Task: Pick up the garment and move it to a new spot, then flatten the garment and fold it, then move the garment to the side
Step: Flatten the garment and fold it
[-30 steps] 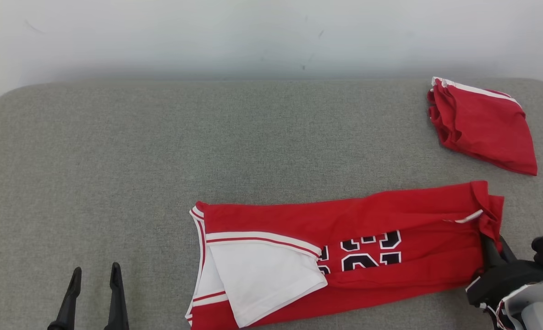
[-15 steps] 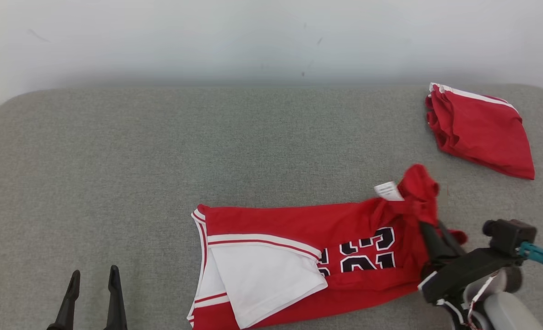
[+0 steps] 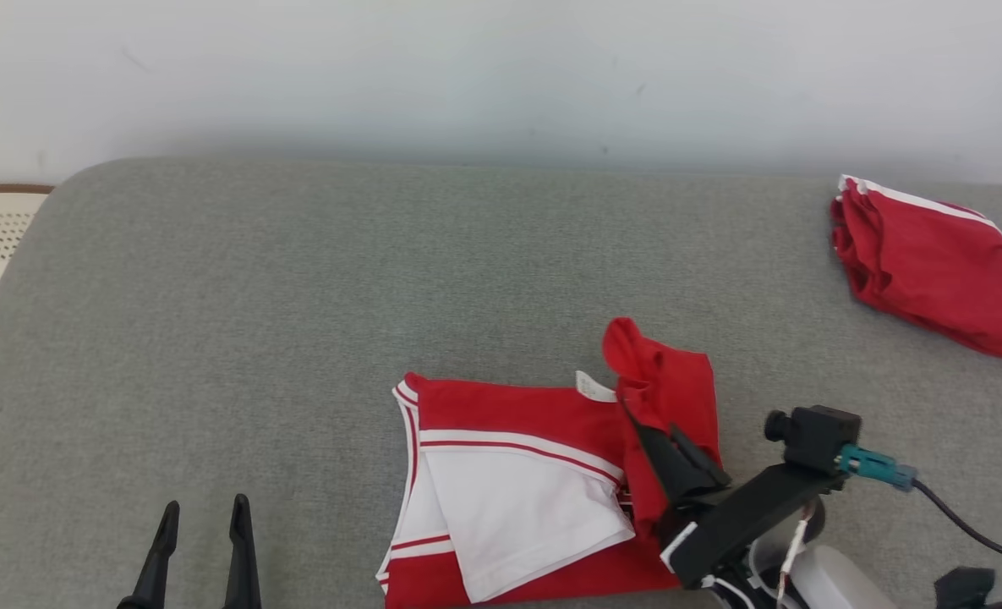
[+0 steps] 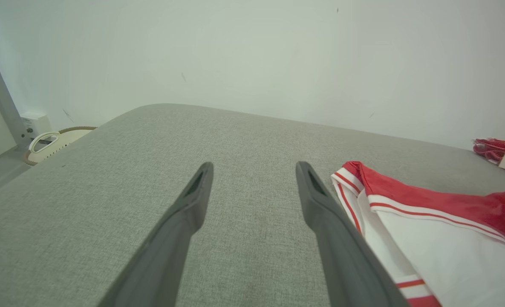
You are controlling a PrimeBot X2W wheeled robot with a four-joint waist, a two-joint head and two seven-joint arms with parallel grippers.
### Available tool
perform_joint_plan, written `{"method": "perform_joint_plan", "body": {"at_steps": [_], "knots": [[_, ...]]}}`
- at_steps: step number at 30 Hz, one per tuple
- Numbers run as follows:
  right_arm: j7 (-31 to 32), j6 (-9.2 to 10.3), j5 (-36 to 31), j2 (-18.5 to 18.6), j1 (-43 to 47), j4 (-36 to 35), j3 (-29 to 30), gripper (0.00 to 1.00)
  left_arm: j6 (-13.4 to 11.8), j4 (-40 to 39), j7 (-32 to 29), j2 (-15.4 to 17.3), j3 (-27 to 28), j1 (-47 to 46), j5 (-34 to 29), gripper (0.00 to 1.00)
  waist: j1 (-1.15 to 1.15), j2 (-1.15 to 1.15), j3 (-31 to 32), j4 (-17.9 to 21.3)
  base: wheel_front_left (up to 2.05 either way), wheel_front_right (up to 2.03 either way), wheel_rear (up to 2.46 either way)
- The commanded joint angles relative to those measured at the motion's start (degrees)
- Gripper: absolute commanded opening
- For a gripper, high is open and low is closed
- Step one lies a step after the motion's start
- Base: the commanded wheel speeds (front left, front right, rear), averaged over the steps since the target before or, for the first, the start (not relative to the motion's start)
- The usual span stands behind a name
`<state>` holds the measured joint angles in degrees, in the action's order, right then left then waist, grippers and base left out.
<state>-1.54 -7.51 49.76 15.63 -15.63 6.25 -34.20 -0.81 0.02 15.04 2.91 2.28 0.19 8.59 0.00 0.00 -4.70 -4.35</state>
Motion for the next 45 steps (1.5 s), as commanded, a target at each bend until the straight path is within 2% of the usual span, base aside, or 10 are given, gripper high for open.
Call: {"method": "perform_joint_plan", "body": {"at_steps": [1,6,17,21,31,32,33,34,39,45], "knots": [[-0.1,0.05,0.4,-0.6,-1.0,-0.1,-1.2,0.0,-0.1,0.3,0.2,0.0,-0.3,0.1,0.7,1.0,0.0,0.0,0.1,-1.3,0.0,0.0,0.0],[-0.8,0.04,0.6,-2.7,-3.0,1.9,-4.3,0.0,0.3,1.2,0.2,0.0,-1.3,-1.2,0.8,1.0,0.0,0.0,0.3,-3.4,0.0,0.0,0.0],[-3.3,0.03,0.7,-8.9,-8.2,15.9,-8.7,0.0,1.0,3.7,0.2,0.0,-4.8,-3.3,1.4,1.0,0.0,0.0,-0.1,-8.0,0.0,0.0,0.0],[-5.4,0.03,0.5,-10.2,-10.0,22.2,-9.7,0.0,1.1,4.6,0.2,0.0,-5.8,-4.1,1.6,1.0,0.0,0.0,-0.4,-9.3,0.0,0.0,0.0],[-9.8,0.03,3.7,-12.0,-13.4,29.6,-13.0,0.0,1.3,5.6,0.2,0.0,-6.6,-5.0,1.8,1.0,0.0,0.0,-0.9,-10.5,0.0,0.0,0.0],[-10.2,0.03,4.0,-12.1,-13.7,30.2,-13.3,0.27,1.3,5.7,0.2,0.0,-6.6,-5.0,1.7,1.0,0.0,0.0,-0.9,-10.5,0.0,0.0,0.0],[-10.6,0.03,4.4,-12.2,-14.1,30.8,-13.7,0.86,1.4,5.8,0.2,0.0,-6.6,-5.0,1.6,1.0,0.0,0.0,-0.9,-10.6,0.0,0.0,0.0],[-10.9,0.03,4.7,-12.2,-14.4,31.1,-14.1,1.0,1.4,5.9,0.2,0.0,-6.5,-5.1,1.5,1.0,0.0,0.0,-0.9,-10.6,0.0,0.0,0.0],[-12.3,0.03,7.1,-12.4,-15.3,29.6,-15.4,1.0,1.6,6.0,0.2,0.0,-5.7,-4.6,1.2,1.0,0.0,0.0,-0.6,-10.0,0.0,0.0,0.0],[-13.5,0.03,6.1,-8.9,-16.2,24.0,-15.6,1.0,1.5,5.7,0.2,0.0,-5.0,-3.7,1.2,1.0,0.0,0.0,-0.4,-9.2,0.0,0.0,0.0]]}}
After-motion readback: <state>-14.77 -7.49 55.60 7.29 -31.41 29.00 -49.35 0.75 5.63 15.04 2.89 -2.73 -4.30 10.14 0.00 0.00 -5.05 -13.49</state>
